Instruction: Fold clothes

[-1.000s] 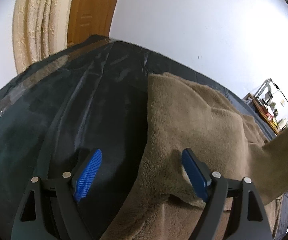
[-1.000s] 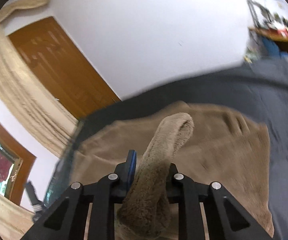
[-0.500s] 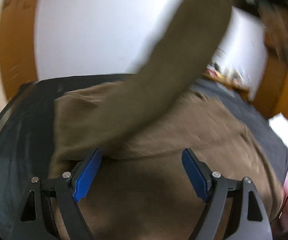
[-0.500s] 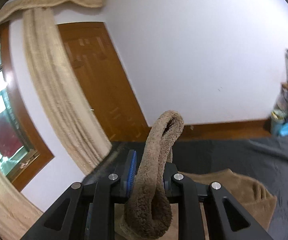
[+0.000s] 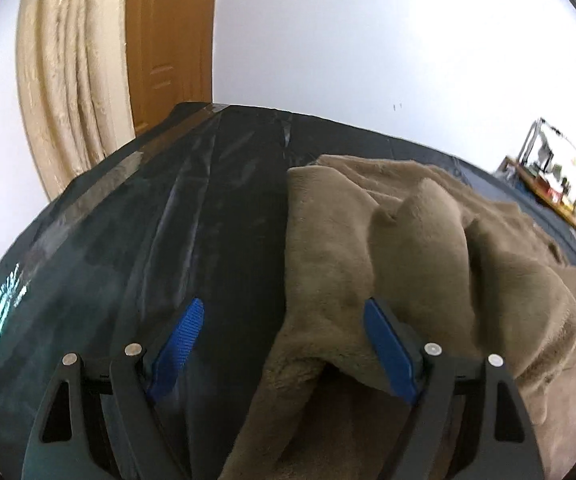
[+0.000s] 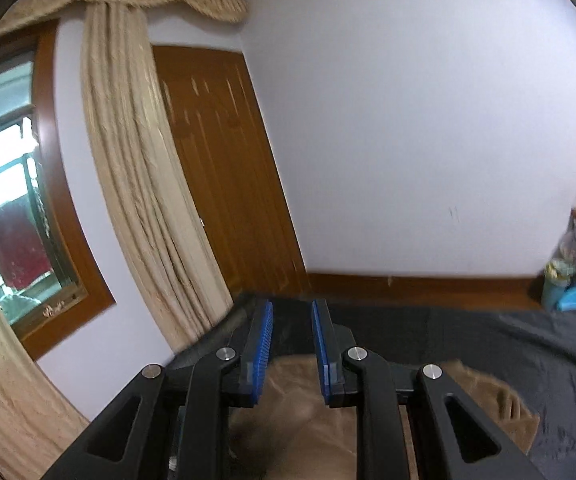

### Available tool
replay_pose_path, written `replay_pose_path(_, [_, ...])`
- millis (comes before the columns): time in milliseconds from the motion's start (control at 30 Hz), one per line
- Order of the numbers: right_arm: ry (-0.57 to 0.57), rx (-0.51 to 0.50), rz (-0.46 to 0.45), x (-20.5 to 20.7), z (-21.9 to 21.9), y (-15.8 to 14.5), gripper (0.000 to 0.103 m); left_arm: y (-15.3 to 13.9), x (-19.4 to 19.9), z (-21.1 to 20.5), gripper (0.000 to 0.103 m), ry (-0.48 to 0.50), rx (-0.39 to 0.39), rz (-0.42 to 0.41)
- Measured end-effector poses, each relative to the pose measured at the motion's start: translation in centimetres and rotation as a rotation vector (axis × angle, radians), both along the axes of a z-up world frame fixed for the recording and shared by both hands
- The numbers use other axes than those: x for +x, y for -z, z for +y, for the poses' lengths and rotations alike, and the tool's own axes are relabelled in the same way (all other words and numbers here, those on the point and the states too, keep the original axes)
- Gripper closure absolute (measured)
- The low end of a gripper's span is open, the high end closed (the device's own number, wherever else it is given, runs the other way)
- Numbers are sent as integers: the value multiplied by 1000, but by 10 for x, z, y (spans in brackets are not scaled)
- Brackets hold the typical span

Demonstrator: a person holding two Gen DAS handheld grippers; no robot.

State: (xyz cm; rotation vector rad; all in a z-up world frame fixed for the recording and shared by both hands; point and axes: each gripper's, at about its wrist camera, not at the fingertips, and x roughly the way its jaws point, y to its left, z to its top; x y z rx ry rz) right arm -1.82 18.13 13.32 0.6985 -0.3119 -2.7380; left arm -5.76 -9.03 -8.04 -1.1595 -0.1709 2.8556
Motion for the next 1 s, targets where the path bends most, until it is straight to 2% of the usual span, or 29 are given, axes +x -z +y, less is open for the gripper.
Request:
replay_pose_path(33, [4,5,-15,-1,2,6,80,0,-2,0,18,3,7,-1])
replay_pose_path(100, [31,-2,-87,-6,10,33,63,1,-8,4,18,14,19,-10])
replay_pose_path(133, [48,-8,-131,-10,14,49,33,3,-10,4,18,20,24,-17])
replay_pose_path(167, [65,-14,-175,-13,19,66,21,5,-12,4,18,23,29,-25])
replay_pose_path(267, [72,2,-255,-5,24,112,21,7,-19,3,18,18,63,-53])
replay_pose_path(367, [-9,99,-253,8,-3,137,21,13,-21,-2,18,5,104,-78])
replay_pose_path(533, [-270,377,-149,34,-88,155,21,16,-19,0,18,4,119,-93])
replay_pose_path(633, [-391,521,-141,41,-130,176,21,16,-18,0,18,5,123,-94])
replay_pose_path(700, [-419,579,-168,34,-145,196,21,18,-19,-2,18,5,133,-99])
replay_pose_path(800, [-394,620,-252,12,-148,224,22,20,-20,-4,18,5,147,-109])
replay_pose_path(900, [-365,604,-306,-5,-139,242,32,21,-21,-5,18,4,154,-114])
replay_pose_path(1000, [-325,593,-304,-9,-132,239,64,21,-20,-4,18,5,152,-116])
